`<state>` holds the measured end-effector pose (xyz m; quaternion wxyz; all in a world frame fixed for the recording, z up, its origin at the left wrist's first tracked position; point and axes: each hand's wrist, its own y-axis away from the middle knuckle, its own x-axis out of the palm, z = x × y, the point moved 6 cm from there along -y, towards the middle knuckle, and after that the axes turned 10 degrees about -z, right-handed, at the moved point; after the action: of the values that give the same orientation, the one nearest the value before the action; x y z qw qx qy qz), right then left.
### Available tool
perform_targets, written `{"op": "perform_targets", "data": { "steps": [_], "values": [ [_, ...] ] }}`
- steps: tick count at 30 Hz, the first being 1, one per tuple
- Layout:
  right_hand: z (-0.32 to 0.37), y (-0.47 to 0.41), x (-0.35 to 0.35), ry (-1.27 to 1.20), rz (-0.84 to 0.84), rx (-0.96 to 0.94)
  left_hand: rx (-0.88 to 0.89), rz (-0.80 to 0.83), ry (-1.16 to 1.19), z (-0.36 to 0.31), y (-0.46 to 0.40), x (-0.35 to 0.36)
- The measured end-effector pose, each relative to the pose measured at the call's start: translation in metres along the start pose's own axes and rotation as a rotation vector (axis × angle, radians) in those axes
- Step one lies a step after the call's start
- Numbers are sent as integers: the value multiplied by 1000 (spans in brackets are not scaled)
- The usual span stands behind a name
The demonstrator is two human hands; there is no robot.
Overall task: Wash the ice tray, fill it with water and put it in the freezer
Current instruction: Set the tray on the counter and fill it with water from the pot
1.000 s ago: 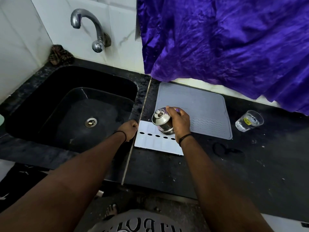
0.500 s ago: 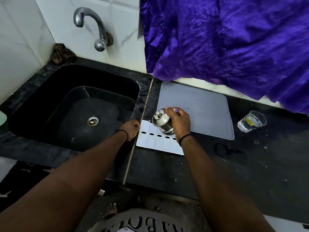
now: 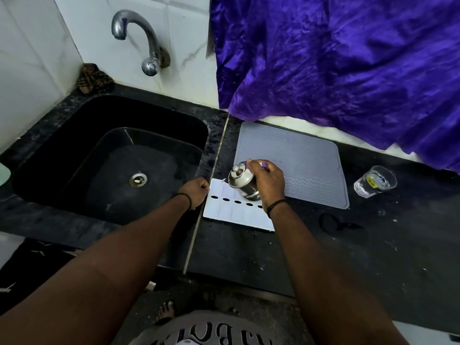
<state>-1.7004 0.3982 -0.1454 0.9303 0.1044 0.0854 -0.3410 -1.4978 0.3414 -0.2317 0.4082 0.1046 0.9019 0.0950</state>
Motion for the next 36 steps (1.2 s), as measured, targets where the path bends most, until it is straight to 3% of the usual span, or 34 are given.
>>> {"op": "perform_targets", "data": {
  "steps": [36],
  "values": [
    [2,4,-4,0,-8,18,20,-11,11,2,-3,4]
  ]
}}
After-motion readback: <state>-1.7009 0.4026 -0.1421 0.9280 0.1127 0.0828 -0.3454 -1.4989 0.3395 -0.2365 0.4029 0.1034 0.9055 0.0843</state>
